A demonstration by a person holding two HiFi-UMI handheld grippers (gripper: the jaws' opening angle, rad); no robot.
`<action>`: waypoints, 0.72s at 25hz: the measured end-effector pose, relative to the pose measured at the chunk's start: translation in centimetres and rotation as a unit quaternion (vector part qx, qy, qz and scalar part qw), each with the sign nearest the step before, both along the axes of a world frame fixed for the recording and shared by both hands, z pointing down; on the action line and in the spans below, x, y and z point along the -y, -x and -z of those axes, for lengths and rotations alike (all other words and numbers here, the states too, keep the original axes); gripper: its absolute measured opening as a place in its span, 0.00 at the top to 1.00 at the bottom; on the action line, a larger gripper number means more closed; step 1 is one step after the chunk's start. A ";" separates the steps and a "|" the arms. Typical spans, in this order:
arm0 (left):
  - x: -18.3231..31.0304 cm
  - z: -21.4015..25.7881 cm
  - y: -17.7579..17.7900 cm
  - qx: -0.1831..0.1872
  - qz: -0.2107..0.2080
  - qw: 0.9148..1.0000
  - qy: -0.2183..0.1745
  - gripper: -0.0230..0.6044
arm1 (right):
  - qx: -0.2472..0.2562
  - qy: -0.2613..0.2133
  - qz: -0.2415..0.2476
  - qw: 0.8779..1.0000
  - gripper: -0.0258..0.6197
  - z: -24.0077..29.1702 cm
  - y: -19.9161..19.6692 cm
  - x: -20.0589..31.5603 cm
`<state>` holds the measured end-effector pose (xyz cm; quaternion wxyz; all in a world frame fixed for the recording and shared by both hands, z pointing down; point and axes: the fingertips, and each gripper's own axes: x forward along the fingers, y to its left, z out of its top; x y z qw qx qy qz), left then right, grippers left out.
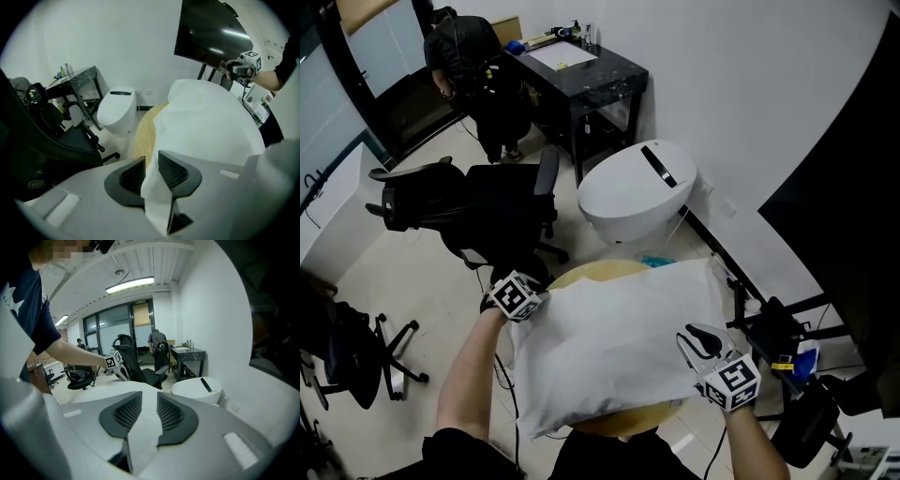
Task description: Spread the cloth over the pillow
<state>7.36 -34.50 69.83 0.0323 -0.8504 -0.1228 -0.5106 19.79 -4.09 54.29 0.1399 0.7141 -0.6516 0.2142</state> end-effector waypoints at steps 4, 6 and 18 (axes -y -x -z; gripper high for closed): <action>2.3 4.5 -1.1 -0.099 0.061 0.992 -0.043 0.68 | -0.004 -0.011 0.001 1.000 0.79 0.9 -0.3 -0.6; 3.1 8.8 -1.1 -0.170 0.090 0.979 -0.071 0.67 | -0.007 -0.023 -0.002 1.000 0.79 1.8 -0.7 -1.2; -9.8 33.9 8.6 -0.406 0.142 0.886 -0.175 0.96 | -0.023 -0.123 0.017 0.992 0.95 10.3 0.5 -8.6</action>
